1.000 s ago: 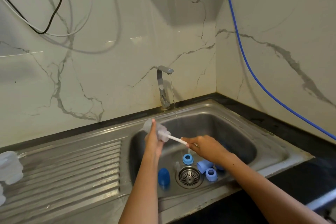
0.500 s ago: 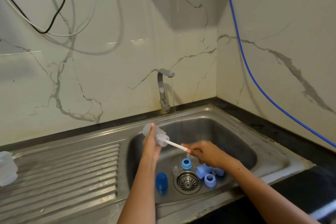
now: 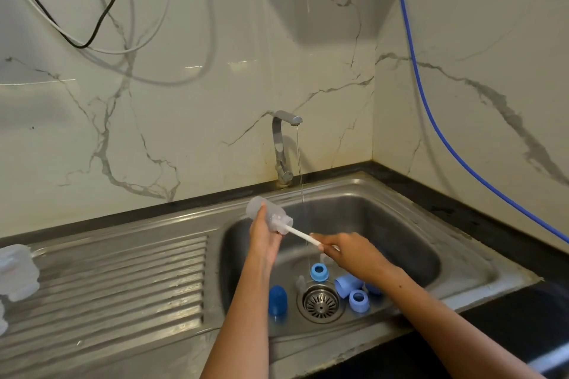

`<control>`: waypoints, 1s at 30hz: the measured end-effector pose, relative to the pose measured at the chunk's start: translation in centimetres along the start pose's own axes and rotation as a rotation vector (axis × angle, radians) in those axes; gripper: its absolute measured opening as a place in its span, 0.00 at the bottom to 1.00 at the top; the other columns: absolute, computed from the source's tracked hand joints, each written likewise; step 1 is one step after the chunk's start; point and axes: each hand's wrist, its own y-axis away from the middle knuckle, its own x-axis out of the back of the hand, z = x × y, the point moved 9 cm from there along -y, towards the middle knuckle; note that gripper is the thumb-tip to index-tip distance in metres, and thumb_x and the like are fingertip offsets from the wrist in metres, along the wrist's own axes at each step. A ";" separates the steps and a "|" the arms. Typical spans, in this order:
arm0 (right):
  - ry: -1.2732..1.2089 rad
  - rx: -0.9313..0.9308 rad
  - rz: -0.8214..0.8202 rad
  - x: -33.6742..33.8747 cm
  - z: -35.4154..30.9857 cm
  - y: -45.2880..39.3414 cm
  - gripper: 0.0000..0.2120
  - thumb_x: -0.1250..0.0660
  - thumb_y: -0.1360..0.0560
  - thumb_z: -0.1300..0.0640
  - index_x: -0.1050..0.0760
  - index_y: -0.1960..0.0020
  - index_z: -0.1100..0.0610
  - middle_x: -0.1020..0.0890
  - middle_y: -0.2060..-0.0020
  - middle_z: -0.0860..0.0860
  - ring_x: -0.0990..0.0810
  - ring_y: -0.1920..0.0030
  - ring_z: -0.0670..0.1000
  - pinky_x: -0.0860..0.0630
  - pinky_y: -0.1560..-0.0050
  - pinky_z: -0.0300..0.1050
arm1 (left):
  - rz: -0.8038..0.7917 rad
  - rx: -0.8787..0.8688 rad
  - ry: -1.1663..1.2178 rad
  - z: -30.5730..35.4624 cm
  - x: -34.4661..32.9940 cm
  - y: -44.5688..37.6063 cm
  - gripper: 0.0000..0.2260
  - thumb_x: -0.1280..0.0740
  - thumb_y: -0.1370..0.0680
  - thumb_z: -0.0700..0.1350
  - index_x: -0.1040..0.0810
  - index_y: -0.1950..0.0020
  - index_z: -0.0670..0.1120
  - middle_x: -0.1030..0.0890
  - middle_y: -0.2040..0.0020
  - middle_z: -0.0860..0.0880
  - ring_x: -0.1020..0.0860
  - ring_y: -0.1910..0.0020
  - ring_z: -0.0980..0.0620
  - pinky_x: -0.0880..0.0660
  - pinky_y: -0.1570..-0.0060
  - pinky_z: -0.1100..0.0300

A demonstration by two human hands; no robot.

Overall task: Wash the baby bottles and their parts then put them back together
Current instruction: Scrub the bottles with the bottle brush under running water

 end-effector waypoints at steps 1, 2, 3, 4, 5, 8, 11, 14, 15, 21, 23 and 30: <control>-0.028 0.008 0.003 -0.1 -0.3 0.1 0.17 0.42 0.18 0.50 0.30 0.30 0.43 0.18 0.55 0.48 0.24 0.62 0.44 0.26 0.58 0.40 | -0.006 0.015 0.034 0.1 0.0 -0.1 0.23 0.37 0.20 0.45 0.40 0.28 0.40 0.30 0.35 0.36 0.27 0.39 0.41 0.26 0.46 0.48; -0.178 0.002 -0.044 -0.5 -0.4 0.2 0.17 0.42 0.18 0.51 0.30 0.30 0.44 0.19 0.59 0.50 0.27 0.68 0.43 0.28 0.65 0.38 | -0.011 0.025 0.046 0.2 0.1 -0.2 0.24 0.38 0.20 0.44 0.41 0.27 0.40 0.32 0.33 0.36 0.29 0.36 0.39 0.27 0.45 0.47; -0.395 -0.043 -0.128 -1.0 -0.2 0.5 0.17 0.41 0.18 0.51 0.29 0.30 0.45 0.23 0.67 0.50 0.32 0.73 0.43 0.32 0.72 0.37 | -0.016 0.031 0.045 0.2 0.2 -0.2 0.23 0.38 0.20 0.42 0.41 0.27 0.40 0.32 0.33 0.35 0.29 0.35 0.38 0.26 0.46 0.46; -0.600 -0.115 -0.227 -1.6 0.3 1.0 0.16 0.41 0.19 0.50 0.28 0.31 0.44 0.28 0.72 0.50 0.35 0.75 0.43 0.36 0.76 0.36 | -0.028 0.036 0.046 0.2 0.4 -0.2 0.23 0.37 0.20 0.41 0.39 0.28 0.40 0.31 0.34 0.35 0.29 0.36 0.38 0.25 0.49 0.45; -0.749 -0.179 -0.315 -1.9 0.7 1.6 0.15 0.40 0.19 0.50 0.28 0.33 0.43 0.32 0.74 0.49 0.38 0.76 0.43 0.40 0.79 0.35 | -0.051 0.041 0.065 0.2 0.3 -0.1 0.22 0.36 0.21 0.41 0.38 0.29 0.39 0.30 0.36 0.35 0.27 0.38 0.38 0.25 0.51 0.44; -0.897 -0.270 -0.475 -2.0 0.9 2.3 0.12 0.41 0.19 0.49 0.26 0.37 0.44 0.35 0.73 0.49 0.41 0.76 0.44 0.43 0.79 0.34 | -0.039 0.023 0.109 1.1 0.5 0.2 0.21 0.36 0.21 0.42 0.37 0.30 0.39 0.26 0.42 0.36 0.23 0.47 0.41 0.21 0.58 0.45; -0.693 -0.208 -0.438 -1.7 0.9 2.0 0.12 0.40 0.19 0.48 0.25 0.38 0.42 0.33 0.74 0.48 0.39 0.77 0.44 0.40 0.78 0.35 | 0.091 -0.051 0.032 1.9 2.0 0.0 0.20 0.34 0.22 0.42 0.34 0.33 0.37 0.24 0.48 0.41 0.22 0.54 0.46 0.20 0.67 0.52; -0.300 -0.009 -0.251 -0.2 0.3 1.0 0.14 0.39 0.19 0.50 0.24 0.35 0.43 0.26 0.74 0.45 0.31 0.75 0.43 0.31 0.72 0.38 | 0.180 -0.103 -0.063 2.4 3.3 -0.4 0.23 0.33 0.23 0.43 0.34 0.32 0.36 0.24 0.50 0.42 0.22 0.55 0.47 0.21 0.55 0.50; -0.100 0.051 -0.180 0.4 0.0 0.6 0.15 0.40 0.19 0.50 0.27 0.33 0.43 0.22 0.69 0.46 0.26 0.70 0.44 0.27 0.66 0.41 | 0.165 -0.102 -0.101 2.4 3.2 -0.8 0.23 0.33 0.23 0.43 0.34 0.31 0.36 0.23 0.46 0.40 0.22 0.52 0.46 0.22 0.49 0.48; -0.145 0.065 -0.165 -1.1 -0.9 0.3 0.17 0.41 0.19 0.52 0.29 0.31 0.43 0.22 0.66 0.50 0.29 0.71 0.44 0.31 0.69 0.38 | 0.063 -0.051 -0.251 1.5 2.5 -0.8 0.24 0.34 0.22 0.45 0.34 0.30 0.35 0.24 0.40 0.35 0.23 0.46 0.39 0.25 0.42 0.44; -0.511 -0.090 -0.307 -1.1 0.8 1.0 0.14 0.39 0.20 0.51 0.25 0.35 0.42 0.29 0.73 0.49 0.36 0.76 0.43 0.38 0.78 0.36 | 0.001 -0.016 -0.203 1.8 2.1 -0.8 0.25 0.34 0.22 0.46 0.36 0.29 0.37 0.24 0.44 0.36 0.22 0.53 0.41 0.24 0.49 0.47; -0.657 -0.194 -0.464 -0.3 2.3 2.3 0.13 0.36 0.21 0.49 0.23 0.38 0.39 0.33 0.76 0.47 0.40 0.78 0.44 0.40 0.80 0.34 | -0.056 0.052 -0.083 1.9 1.7 -0.3 0.27 0.34 0.22 0.47 0.40 0.26 0.40 0.25 0.39 0.34 0.20 0.54 0.42 0.20 0.57 0.50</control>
